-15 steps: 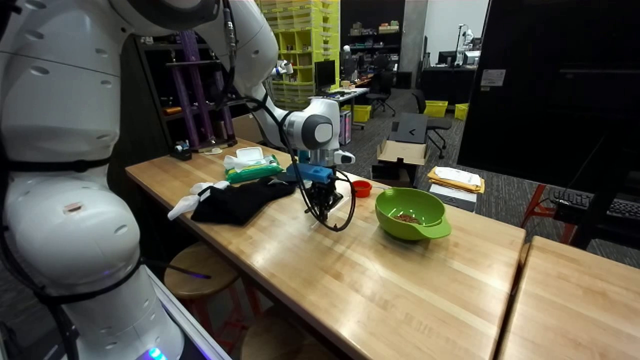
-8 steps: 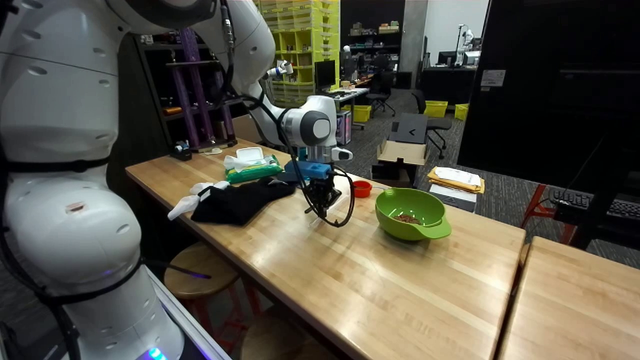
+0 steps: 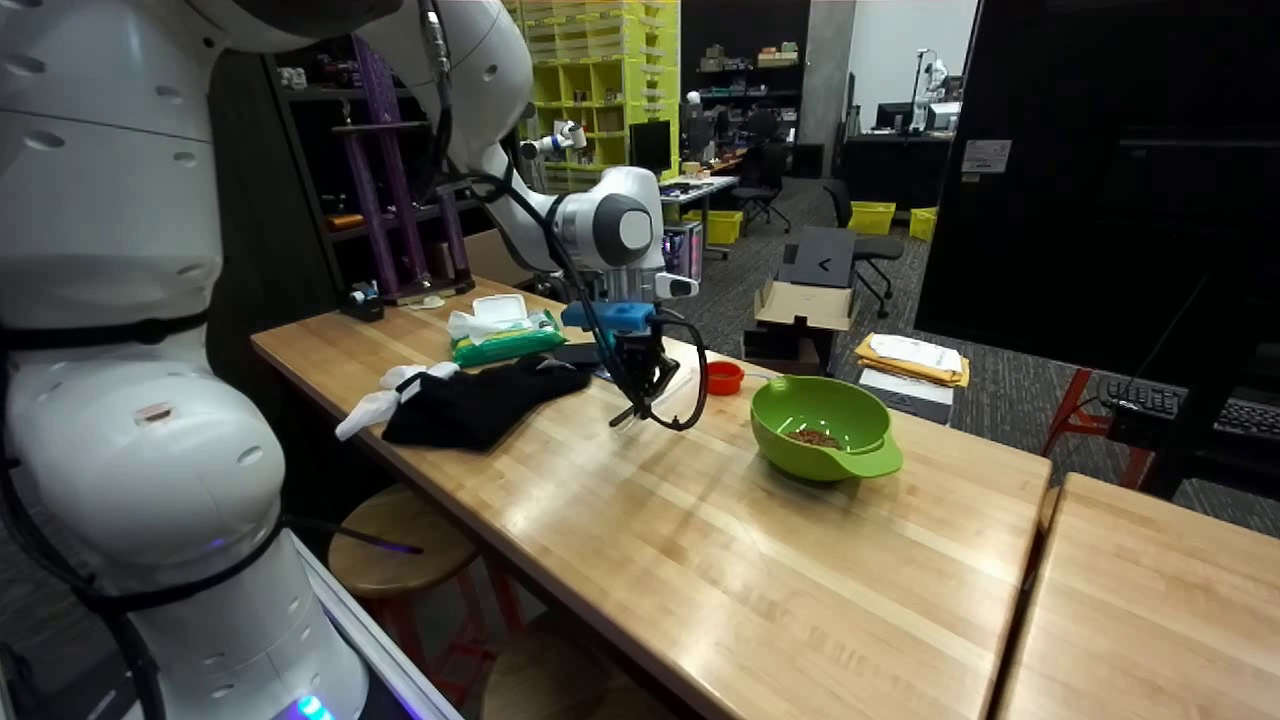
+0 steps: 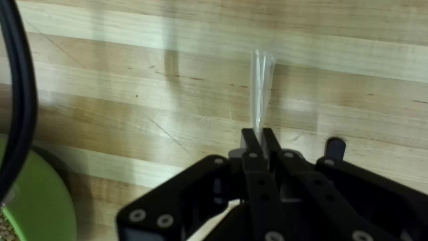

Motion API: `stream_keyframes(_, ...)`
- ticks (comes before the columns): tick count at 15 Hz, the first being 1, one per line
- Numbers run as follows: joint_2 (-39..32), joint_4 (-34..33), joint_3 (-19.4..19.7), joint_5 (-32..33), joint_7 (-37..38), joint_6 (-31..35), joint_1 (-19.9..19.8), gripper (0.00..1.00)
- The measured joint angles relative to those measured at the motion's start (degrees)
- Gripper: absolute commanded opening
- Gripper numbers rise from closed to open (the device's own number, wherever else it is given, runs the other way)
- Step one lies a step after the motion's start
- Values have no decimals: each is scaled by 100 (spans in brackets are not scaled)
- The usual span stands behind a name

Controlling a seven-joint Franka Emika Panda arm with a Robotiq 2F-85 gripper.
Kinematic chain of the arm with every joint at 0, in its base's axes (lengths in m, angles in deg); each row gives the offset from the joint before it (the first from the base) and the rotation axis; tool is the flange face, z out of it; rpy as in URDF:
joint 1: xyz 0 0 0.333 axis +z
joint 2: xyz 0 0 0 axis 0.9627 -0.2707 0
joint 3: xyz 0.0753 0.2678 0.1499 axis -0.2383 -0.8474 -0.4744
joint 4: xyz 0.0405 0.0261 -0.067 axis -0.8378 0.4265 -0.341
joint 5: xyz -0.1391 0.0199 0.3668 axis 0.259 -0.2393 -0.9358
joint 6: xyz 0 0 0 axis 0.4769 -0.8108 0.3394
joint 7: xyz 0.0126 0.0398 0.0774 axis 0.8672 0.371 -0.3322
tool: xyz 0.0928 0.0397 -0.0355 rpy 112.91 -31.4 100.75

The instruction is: Pick up the clear straw and put it in the lime green bowl

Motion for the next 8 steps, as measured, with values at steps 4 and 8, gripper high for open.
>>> stream_keyframes(4, 192, 14, 7, 118, 124, -88, -10, 2)
stream_keyframes(8, 365, 83, 54, 255, 296, -100, -55, 2)
